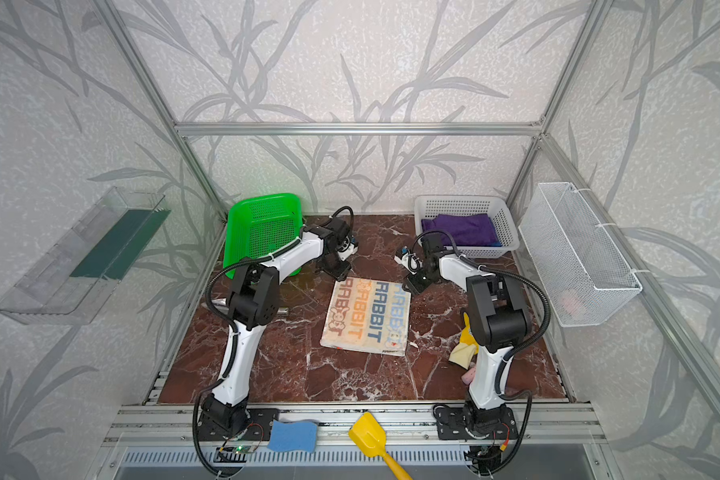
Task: Fold and stack the towels
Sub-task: 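Reach both grippers to the towel's far corners and pinch them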
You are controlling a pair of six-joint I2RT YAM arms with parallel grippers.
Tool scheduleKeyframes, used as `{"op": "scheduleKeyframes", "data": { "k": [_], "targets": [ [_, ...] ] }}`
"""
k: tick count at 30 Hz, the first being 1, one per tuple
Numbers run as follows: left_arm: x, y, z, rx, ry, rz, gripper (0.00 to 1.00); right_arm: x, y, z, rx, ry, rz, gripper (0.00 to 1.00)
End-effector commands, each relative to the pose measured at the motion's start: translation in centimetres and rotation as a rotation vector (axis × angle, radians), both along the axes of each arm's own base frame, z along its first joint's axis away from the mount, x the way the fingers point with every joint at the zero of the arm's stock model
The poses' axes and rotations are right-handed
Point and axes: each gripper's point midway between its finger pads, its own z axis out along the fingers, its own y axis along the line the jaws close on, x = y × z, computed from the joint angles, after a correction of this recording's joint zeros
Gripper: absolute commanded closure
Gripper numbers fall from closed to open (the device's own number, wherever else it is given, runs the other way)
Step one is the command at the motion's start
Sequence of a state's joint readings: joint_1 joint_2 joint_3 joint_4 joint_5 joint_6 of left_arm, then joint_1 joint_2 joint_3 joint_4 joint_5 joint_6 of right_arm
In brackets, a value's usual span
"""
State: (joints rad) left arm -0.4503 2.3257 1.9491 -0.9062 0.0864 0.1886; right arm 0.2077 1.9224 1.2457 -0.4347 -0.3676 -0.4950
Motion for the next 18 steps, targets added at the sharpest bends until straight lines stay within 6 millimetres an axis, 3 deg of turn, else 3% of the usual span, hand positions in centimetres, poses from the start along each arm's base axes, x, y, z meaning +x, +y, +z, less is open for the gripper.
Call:
{"op": "scheduleKeyframes", "data": {
  "k": [1, 7, 13, 18],
  "targets": [
    [-0.6, 0.6, -1.5, 0.031, 0.049, -0.020, 0.46, 0.0, 0.0, -0.3, -0.013, 0.023, 0.019, 0.52],
    [-1.0, 0.8, -2.7, 0.048, 0.078, -0.018, 0.54, 0.0, -0.2, -1.5, -0.041, 0.058, 0.034, 0.55],
    [-1.7, 0.7, -3.3, 0.039, 0.104, -0.024, 0.60, -0.2, 0.0, -2.2, -0.044, 0.084, 0.047, 0.69],
    [-2.2, 0.8, -4.0, 0.047, 0.128, -0.025, 0.73, -0.5, 0.1, -2.6, -0.056, 0.105, 0.056, 0.82]
  ]
}}
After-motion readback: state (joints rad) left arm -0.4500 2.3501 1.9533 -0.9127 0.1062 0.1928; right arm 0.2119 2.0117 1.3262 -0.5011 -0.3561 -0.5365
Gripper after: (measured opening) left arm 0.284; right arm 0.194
